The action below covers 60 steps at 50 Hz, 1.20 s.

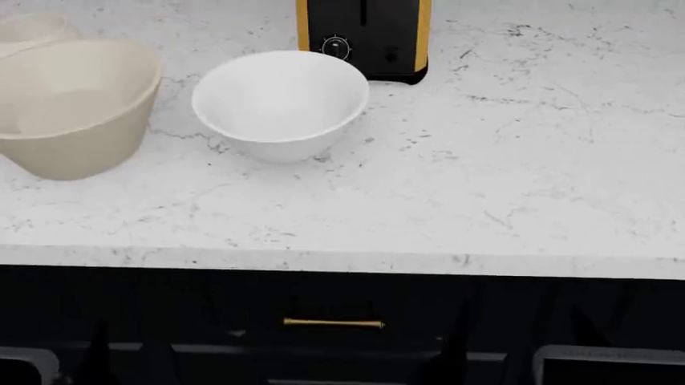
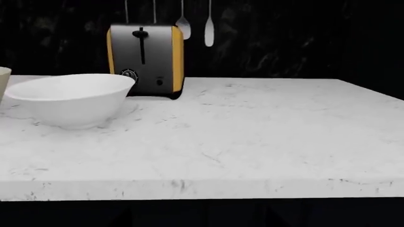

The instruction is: Stack the bowls from largest to smallest.

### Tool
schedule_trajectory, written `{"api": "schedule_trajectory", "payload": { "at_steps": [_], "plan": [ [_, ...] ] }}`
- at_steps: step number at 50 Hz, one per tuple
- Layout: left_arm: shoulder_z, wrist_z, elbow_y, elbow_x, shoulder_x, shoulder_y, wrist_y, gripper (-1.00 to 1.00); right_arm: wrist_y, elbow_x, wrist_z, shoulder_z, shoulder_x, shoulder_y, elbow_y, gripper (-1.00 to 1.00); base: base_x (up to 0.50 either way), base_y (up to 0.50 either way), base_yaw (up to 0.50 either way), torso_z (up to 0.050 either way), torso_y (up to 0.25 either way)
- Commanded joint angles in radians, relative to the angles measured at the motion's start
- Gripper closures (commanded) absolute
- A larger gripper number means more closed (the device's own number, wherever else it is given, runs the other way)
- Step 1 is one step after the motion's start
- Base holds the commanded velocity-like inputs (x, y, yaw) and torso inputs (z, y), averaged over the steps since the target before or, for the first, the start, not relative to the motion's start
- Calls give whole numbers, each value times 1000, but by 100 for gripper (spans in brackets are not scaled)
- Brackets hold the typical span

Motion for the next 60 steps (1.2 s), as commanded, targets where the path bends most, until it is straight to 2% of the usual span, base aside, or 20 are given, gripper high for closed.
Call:
{"api": "schedule_trajectory", "payload": {
  "at_steps": [1,25,31,45,60],
  "plan": [
    [-75,40,73,-48,16,-5,-77,-100,6,-10,-18,32,-8,-9,-10,-100,0,0,0,50,0],
    [-80,39,83,-79,-9,9,-71,-100,13,15,-8,52,10,-19,-27,-100,0,0,0,50,0],
    [-90,29,94,-90,-8,-5,-110,-100,26,34,-5,74,10,-10,-55,-100,0,0,0,49,0],
    [-148,21,187,-124,-32,-35,-214,-100,43,57,4,98,22,-4,-112,-100,197,417,0,0,0],
    [-203,19,221,-148,-52,-53,-260,-100,17,66,3,116,35,-12,-115,-100,355,466,0,0,0]
  ]
}}
